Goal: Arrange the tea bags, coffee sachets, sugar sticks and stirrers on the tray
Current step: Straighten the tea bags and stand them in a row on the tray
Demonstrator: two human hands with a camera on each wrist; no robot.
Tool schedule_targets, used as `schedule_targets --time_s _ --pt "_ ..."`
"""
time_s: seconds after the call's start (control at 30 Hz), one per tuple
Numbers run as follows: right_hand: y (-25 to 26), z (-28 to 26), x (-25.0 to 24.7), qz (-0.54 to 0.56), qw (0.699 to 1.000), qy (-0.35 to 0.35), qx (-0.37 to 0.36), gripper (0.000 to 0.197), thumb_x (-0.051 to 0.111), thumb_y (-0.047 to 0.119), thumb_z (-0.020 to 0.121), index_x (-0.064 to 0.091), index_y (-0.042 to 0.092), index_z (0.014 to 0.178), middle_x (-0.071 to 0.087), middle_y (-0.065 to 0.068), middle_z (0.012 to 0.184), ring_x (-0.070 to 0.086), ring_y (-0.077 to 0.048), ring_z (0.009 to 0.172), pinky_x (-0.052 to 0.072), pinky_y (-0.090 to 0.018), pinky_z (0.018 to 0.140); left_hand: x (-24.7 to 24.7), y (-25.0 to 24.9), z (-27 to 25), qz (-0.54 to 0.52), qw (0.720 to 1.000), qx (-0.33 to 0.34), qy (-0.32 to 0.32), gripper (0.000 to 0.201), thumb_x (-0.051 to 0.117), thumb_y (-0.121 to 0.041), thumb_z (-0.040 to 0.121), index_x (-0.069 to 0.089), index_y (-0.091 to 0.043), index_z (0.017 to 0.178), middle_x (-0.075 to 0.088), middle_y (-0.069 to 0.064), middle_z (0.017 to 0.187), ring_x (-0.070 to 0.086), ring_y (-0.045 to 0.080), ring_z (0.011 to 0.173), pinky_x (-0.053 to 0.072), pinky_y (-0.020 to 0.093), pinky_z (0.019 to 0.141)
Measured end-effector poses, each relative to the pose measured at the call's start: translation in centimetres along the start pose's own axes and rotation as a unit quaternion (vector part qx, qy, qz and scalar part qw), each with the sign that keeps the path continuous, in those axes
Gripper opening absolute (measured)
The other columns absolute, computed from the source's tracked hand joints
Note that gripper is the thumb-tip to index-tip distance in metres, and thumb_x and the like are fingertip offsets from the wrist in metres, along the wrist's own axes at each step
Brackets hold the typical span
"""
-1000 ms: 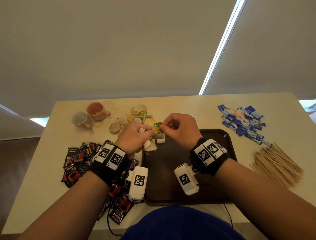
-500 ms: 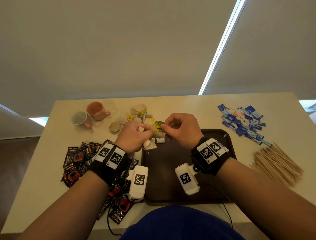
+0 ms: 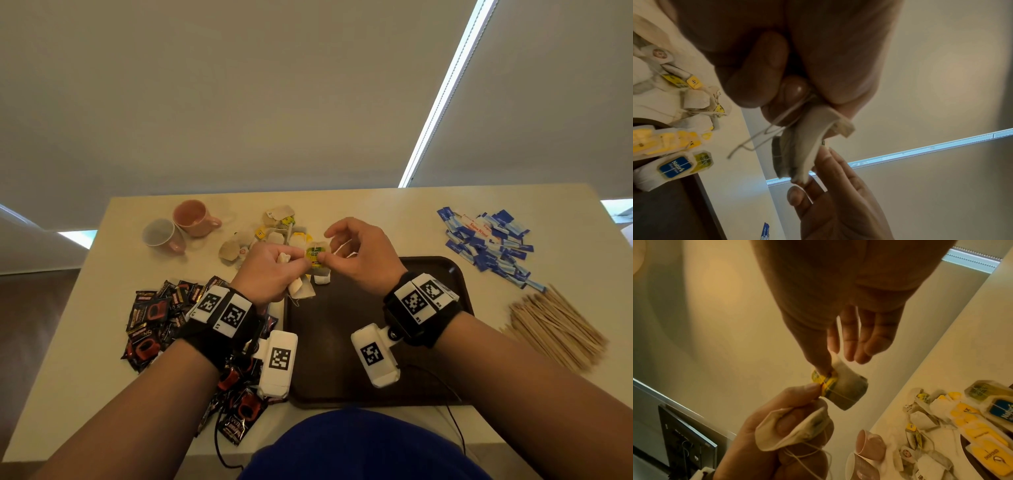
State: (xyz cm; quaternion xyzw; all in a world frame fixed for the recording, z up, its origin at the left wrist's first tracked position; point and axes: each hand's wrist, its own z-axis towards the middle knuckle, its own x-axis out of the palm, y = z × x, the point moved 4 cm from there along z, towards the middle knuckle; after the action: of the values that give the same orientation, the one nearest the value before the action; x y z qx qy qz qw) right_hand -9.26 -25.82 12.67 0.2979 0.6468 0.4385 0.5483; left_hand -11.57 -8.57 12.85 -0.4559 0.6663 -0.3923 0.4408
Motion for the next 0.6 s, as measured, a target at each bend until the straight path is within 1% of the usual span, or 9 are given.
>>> schedule_targets --time_s 0.13,0.23,0.3,0.33,0.37,0.43,0.47,0.53,0.6 --pt "-0.2 0.4 0.2 0.018 0.999 0.037 -0.002 0.011 0.076 0.017 0.085 0.072 0.012 0.095 0.070 0.004 0.082 0.065 -0.006 0.070 0.056 -0.024 0.067 0.0 0.4 0.3 -0.020 1.000 0.013 -0.013 0.005 0.075 -0.027 0.083 0.078 -0.024 0.084 0.059 0.022 0.069 0.046 0.027 0.059 0.035 0.033 0.053" --pt "-0.2 0.7 0.2 0.062 0.997 0.056 0.005 0.009 0.073 0.010 0.087 0.071 0.006 0.094 0.072 -0.007 0.079 0.066 -0.009 0.064 0.057 -0.025 0.064 -0.2 1.2 0.6 -0.012 1.000 0.022 -0.014 0.029 0.075 -0.048 0.069 0.076 -0.033 0.094 0.069 0.020 0.078 0.055 0.029 0.067 0.044 0.040 0.067" --pt "-0.3 0.9 0.1 0.070 0.996 0.061 0.010 0.009 0.072 0.010 0.088 0.069 0.005 0.095 0.072 -0.010 0.080 0.066 -0.011 0.062 0.058 -0.030 0.063 -0.2 1.3 0.8 0.020 0.999 0.040 -0.005 0.019 0.077 -0.038 0.080 0.079 -0.024 0.092 0.074 0.007 0.083 0.064 0.027 0.075 0.049 0.034 0.073" --pt "-0.4 1.1 0.1 0.069 0.996 0.060 0.010 0.009 0.072 0.011 0.088 0.069 0.005 0.095 0.072 -0.011 0.080 0.066 -0.011 0.062 0.058 -0.030 0.062 -0.2 1.5 0.9 0.027 0.999 0.044 -0.005 0.009 0.076 -0.029 0.086 0.078 -0.021 0.089 0.074 -0.001 0.082 0.065 0.017 0.076 0.051 0.028 0.072" --pt "-0.5 1.3 0.1 0.067 0.996 0.058 0.010 0.011 0.072 0.011 0.088 0.069 0.004 0.095 0.072 -0.011 0.081 0.066 -0.011 0.062 0.058 -0.031 0.061 -0.2 1.6 1.1 0.031 0.999 0.040 -0.010 0.006 0.074 -0.023 0.089 0.077 -0.020 0.086 0.072 -0.008 0.078 0.064 0.008 0.071 0.049 0.022 0.067" --pt "-0.8 1.6 0.3 0.072 0.996 0.057 0.014 0.014 0.073 0.013 0.088 0.068 0.003 0.097 0.072 -0.013 0.083 0.068 -0.015 0.065 0.059 -0.032 0.060 -0.2 1.9 1.3 0.032 0.999 0.030 -0.016 0.008 0.072 -0.020 0.091 0.076 -0.019 0.084 0.067 -0.014 0.068 0.058 0.005 0.060 0.046 0.020 0.058" --pt "-0.9 1.9 0.4 0.075 0.995 0.060 0.018 0.016 0.073 0.014 0.088 0.068 0.004 0.099 0.072 -0.014 0.084 0.069 -0.018 0.067 0.059 -0.031 0.060 -0.2 2.2 1.6 0.034 0.999 0.029 -0.018 0.007 0.072 -0.020 0.090 0.076 -0.019 0.085 0.068 -0.014 0.069 0.060 0.005 0.061 0.048 0.022 0.061" --pt "-1.3 2.4 0.5 0.066 0.995 0.069 0.019 0.015 0.073 0.016 0.088 0.070 0.007 0.099 0.072 -0.014 0.084 0.069 -0.019 0.067 0.057 -0.026 0.057 -0.1 2.4 2.0 0.043 0.998 0.039 -0.015 0.006 0.074 -0.019 0.089 0.077 -0.021 0.085 0.073 -0.011 0.079 0.066 0.003 0.076 0.051 0.025 0.078" --pt "-1.6 2.9 0.7 0.046 0.996 0.076 0.020 0.008 0.072 0.016 0.089 0.072 0.010 0.095 0.072 -0.010 0.080 0.067 -0.016 0.063 0.053 -0.021 0.052 -0.1 2.6 2.4 0.053 0.997 0.045 -0.016 0.012 0.075 -0.018 0.087 0.075 -0.029 0.081 0.072 -0.014 0.081 0.063 -0.006 0.080 0.048 0.018 0.082"
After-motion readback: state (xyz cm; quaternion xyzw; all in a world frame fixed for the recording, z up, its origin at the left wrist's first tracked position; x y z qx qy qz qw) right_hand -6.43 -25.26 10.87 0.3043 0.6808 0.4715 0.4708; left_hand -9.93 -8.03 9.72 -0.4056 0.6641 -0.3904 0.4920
